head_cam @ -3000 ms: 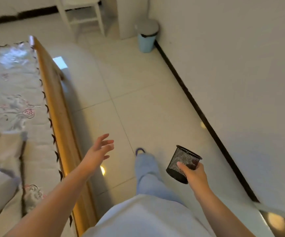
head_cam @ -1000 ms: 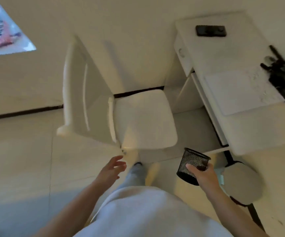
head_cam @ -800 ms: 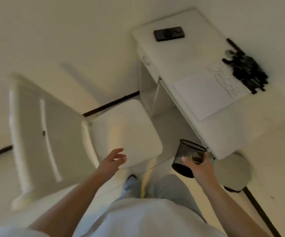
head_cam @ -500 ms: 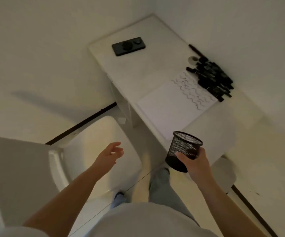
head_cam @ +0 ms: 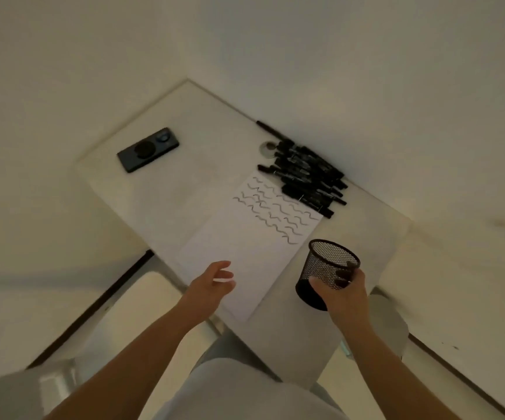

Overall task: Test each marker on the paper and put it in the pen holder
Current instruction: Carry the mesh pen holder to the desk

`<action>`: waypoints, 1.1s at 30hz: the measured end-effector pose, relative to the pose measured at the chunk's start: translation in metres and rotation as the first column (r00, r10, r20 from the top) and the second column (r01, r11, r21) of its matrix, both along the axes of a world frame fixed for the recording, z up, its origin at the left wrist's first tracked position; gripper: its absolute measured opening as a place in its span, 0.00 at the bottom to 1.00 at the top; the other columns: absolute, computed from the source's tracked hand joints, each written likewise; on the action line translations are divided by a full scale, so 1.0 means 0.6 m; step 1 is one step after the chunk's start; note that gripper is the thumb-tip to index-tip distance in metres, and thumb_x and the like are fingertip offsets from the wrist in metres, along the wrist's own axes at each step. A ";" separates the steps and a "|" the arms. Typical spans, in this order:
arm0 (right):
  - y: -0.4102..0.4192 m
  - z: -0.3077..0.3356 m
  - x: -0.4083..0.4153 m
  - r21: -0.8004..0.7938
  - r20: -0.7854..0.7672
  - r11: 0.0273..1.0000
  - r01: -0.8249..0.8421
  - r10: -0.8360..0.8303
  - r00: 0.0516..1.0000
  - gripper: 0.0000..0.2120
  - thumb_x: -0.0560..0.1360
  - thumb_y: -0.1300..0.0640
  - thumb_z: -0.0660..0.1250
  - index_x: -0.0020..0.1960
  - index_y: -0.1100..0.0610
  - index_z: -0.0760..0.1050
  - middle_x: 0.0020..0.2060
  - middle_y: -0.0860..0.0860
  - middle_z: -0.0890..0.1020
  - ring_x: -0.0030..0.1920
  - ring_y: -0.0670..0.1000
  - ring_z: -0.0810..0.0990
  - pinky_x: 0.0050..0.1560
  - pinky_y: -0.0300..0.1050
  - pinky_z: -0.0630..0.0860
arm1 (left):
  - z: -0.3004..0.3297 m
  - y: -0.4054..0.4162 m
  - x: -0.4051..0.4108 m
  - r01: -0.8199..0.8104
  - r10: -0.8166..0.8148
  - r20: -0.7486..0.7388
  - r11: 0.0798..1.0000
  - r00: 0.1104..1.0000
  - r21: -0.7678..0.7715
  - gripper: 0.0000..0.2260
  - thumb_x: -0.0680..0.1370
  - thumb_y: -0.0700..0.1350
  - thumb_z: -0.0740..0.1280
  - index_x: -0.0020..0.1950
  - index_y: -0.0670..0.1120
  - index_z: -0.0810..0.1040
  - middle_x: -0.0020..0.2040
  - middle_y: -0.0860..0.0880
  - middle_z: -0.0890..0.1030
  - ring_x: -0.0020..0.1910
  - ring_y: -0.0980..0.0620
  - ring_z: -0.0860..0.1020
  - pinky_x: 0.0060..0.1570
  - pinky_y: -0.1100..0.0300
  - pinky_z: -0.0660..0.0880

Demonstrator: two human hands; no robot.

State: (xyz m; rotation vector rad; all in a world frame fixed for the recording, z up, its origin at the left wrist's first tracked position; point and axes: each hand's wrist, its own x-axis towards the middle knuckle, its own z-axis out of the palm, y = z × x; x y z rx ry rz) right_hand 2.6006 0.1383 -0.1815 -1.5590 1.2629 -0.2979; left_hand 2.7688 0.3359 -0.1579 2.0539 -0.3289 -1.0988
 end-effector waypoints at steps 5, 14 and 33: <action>-0.018 -0.018 0.014 -0.055 -0.001 0.985 0.161 -0.161 0.987 0.39 0.61 0.54 0.78 0.65 0.57 0.63 0.56 0.50 0.71 0.55 0.50 0.71 0.53 0.45 0.71 | -0.028 -0.097 0.078 0.316 -0.327 0.219 0.945 0.919 0.085 0.18 0.77 0.48 0.63 0.66 0.54 0.67 0.63 0.53 0.73 0.60 0.54 0.71 0.57 0.61 0.68; -0.046 -0.053 0.091 -0.208 -0.024 0.798 0.566 -0.583 0.812 0.41 0.57 0.54 0.80 0.63 0.51 0.61 0.56 0.47 0.69 0.55 0.49 0.71 0.52 0.43 0.70 | -0.117 -0.251 0.220 0.846 -0.826 0.559 0.248 -0.070 0.472 0.26 0.76 0.58 0.56 0.73 0.53 0.58 0.76 0.51 0.55 0.75 0.47 0.49 0.72 0.43 0.43; -0.072 -0.137 0.143 -0.311 0.101 0.716 0.625 -0.628 0.771 0.43 0.59 0.47 0.75 0.68 0.55 0.61 0.64 0.51 0.71 0.63 0.46 0.69 0.56 0.21 0.62 | -0.179 -0.278 0.273 0.878 -0.673 0.679 0.090 -0.293 0.469 0.27 0.77 0.62 0.51 0.74 0.55 0.54 0.76 0.51 0.55 0.75 0.49 0.50 0.71 0.42 0.48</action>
